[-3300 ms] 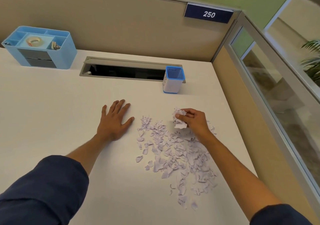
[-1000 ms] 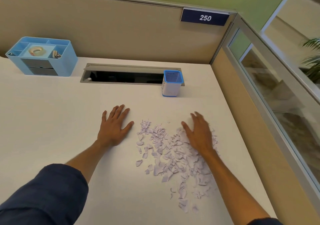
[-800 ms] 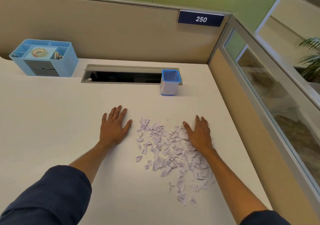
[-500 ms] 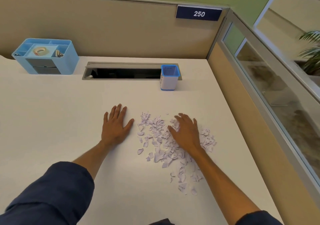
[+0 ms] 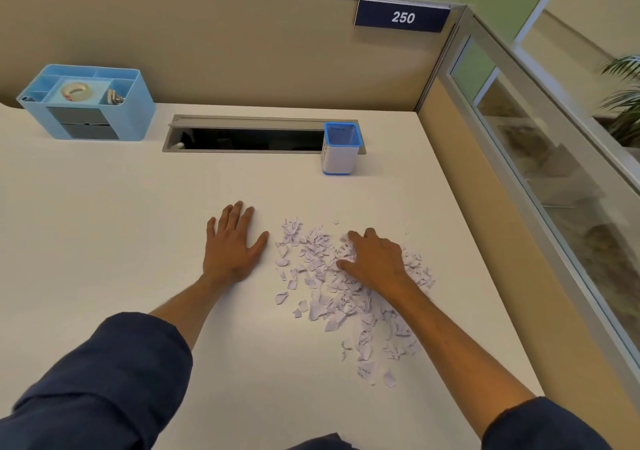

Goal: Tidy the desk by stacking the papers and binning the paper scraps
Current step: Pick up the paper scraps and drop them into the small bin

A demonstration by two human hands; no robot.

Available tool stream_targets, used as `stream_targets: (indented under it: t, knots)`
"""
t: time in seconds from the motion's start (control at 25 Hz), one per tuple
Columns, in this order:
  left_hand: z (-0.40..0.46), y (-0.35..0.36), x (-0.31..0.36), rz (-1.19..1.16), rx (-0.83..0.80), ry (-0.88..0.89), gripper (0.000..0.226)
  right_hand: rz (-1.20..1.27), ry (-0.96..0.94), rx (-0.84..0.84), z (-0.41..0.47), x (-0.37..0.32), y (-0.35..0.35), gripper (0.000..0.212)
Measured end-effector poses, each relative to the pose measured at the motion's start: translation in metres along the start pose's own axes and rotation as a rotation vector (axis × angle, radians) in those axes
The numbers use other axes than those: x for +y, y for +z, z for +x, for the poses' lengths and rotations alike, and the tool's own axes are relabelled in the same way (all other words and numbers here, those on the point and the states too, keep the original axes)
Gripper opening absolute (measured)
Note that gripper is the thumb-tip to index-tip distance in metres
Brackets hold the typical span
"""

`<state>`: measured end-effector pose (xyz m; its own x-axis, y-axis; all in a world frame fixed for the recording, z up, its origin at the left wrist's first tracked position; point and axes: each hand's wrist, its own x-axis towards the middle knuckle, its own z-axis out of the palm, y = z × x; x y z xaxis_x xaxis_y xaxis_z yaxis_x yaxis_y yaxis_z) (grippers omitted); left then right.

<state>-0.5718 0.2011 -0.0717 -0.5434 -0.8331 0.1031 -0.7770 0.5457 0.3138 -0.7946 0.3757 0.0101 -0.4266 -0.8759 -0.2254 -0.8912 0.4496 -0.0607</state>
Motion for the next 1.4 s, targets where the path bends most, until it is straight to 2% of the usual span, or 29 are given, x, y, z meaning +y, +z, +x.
stream_targets:
  t: [0.16,0.28,0.52,0.64,0.76,0.96,1.2,1.32,1.4]
  knots:
    - [0.0,0.0,0.0,-0.01,0.006,0.001,0.074,0.01,-0.111,0.008,0.009,-0.01,-0.002,0.034]
    - [0.0,0.0,0.001,-0.007,0.005,-0.001,0.073,0.05,-0.138,0.066,0.015,-0.011,0.003,0.022]
    - [-0.001,0.0,0.0,0.006,0.012,0.003,0.073,0.644,-0.039,0.158,0.023,0.011,-0.012,0.01]
    - [0.0,0.001,0.0,0.006,0.006,0.004,0.074,0.886,0.008,0.16,0.025,0.019,-0.021,0.01]
    - [0.0,0.0,0.0,0.0,-0.002,-0.002,0.074,1.106,0.11,0.131,0.029,0.022,-0.026,0.022]
    - [0.0,0.001,0.0,0.005,0.004,-0.004,0.074,1.415,0.172,0.135,0.056,0.024,-0.057,0.019]
    - [0.002,0.002,0.0,0.015,0.009,-0.007,0.072,1.353,0.169,0.321,0.127,0.031,-0.108,0.022]
    - [0.002,0.002,0.0,0.023,0.02,-0.004,0.072,1.131,0.142,0.48,0.168,0.029,-0.118,0.024]
    - [0.002,0.002,0.0,0.021,0.021,-0.004,0.072,0.983,0.11,0.502,0.189,0.025,-0.121,0.024]
